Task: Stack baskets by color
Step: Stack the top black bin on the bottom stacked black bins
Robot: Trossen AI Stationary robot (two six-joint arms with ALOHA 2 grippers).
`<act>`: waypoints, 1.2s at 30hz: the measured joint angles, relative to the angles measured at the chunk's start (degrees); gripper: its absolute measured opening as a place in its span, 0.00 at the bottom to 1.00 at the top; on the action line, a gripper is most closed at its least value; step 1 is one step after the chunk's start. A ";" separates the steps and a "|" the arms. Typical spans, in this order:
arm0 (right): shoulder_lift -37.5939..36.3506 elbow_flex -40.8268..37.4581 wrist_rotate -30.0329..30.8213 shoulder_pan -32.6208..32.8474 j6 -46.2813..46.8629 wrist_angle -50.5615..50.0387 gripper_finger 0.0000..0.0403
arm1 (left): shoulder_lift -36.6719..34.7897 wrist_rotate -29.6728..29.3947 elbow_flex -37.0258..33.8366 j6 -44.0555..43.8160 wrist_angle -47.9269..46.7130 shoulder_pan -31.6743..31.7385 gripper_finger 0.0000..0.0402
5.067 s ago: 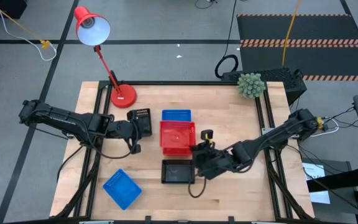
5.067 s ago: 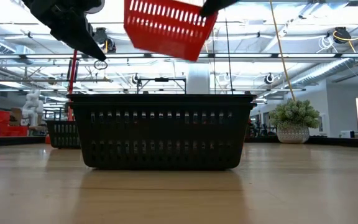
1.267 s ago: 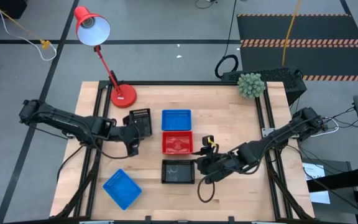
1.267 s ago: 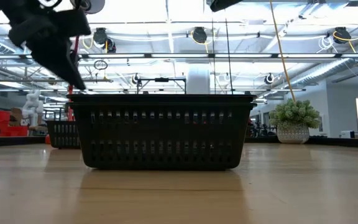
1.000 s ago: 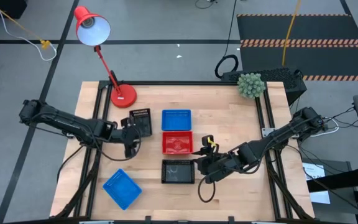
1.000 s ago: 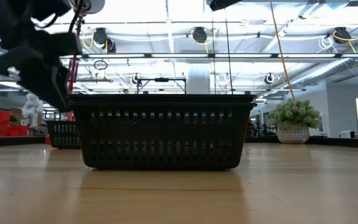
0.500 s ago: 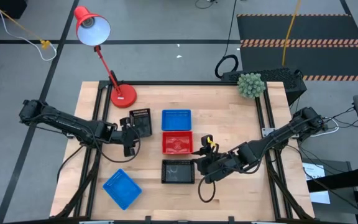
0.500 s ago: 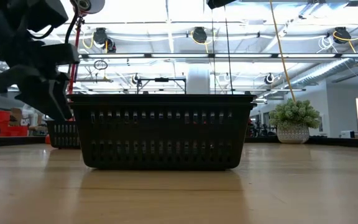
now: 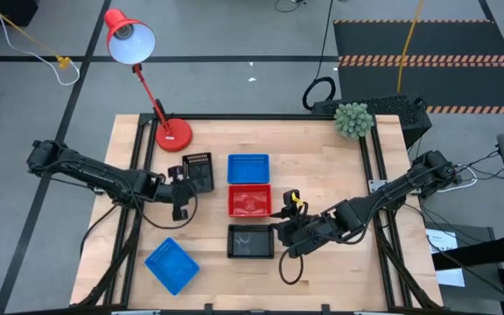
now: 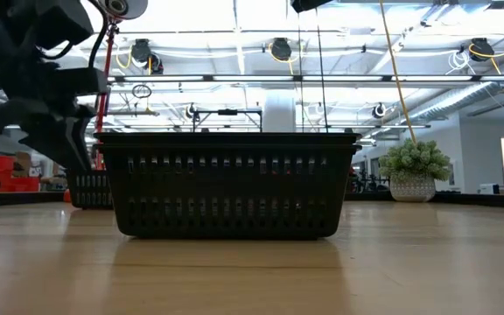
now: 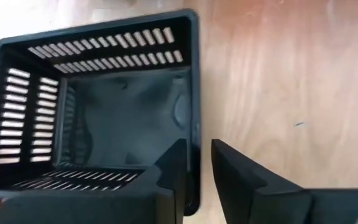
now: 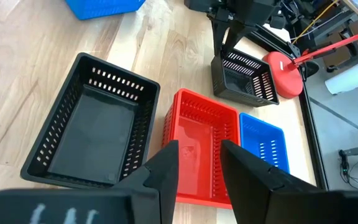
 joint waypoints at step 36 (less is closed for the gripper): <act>0.00 0.00 0.04 -0.02 -1.09 -0.20 0.28 | 0.00 -8.81 16.81 17.55 -8.75 -14.14 0.02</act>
